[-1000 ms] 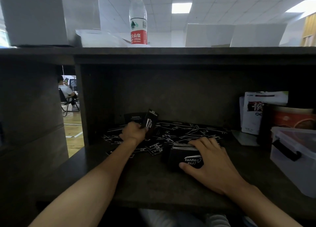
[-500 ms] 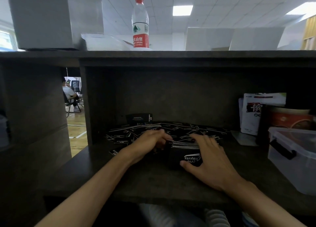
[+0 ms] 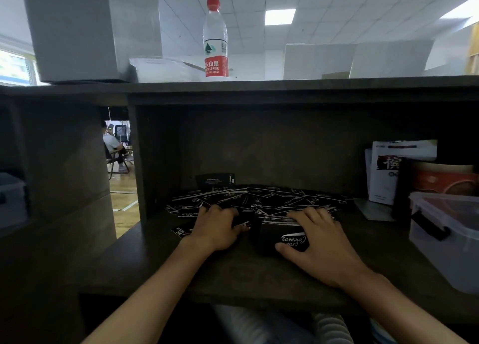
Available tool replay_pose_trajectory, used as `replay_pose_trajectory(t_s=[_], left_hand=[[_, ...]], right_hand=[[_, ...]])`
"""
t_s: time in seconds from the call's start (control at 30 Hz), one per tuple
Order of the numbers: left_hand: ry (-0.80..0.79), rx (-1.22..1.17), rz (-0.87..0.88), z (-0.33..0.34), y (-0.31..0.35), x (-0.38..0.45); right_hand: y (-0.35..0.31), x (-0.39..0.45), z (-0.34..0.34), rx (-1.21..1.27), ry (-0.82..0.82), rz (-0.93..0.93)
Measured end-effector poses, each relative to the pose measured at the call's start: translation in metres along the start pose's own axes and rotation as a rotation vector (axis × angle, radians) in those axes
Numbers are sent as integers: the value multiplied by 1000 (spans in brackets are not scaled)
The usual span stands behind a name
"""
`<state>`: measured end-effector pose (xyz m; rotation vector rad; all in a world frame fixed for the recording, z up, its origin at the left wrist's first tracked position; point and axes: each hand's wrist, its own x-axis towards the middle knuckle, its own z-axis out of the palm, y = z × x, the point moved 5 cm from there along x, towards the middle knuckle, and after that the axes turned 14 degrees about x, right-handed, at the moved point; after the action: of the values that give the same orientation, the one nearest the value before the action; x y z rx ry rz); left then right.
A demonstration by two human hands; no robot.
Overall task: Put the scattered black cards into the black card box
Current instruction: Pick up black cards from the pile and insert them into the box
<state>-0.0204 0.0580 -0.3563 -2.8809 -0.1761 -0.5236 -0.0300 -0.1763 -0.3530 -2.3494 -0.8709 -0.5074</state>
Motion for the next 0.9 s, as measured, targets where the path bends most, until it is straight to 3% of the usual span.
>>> replay_pose_trajectory(t_s=[0.2, 0.37, 0.5, 0.67, 0.77, 0.83, 0.9], left_hand=[[381, -436, -49, -31, -15, -17], [535, -753, -89, -44, -13, -24], [344, -863, 18, -37, -5, -25], [236, -978, 164, -40, 11, -27], [81, -1170, 235, -42, 17, -30], [13, -1302, 157, -38, 16, -28], [108, -1191, -37, -32, 5, -24]], right_hand=[[-1, 0, 0, 4, 1, -5], [-5, -3, -3, 69, 15, -44], [-9, -5, -5, 115, 28, -80], [-8, -5, -4, 89, 21, -72], [-7, -4, -1, 52, -6, -78], [-7, -4, 1, 51, -22, -76], [-7, -4, 1, 51, -19, -72]])
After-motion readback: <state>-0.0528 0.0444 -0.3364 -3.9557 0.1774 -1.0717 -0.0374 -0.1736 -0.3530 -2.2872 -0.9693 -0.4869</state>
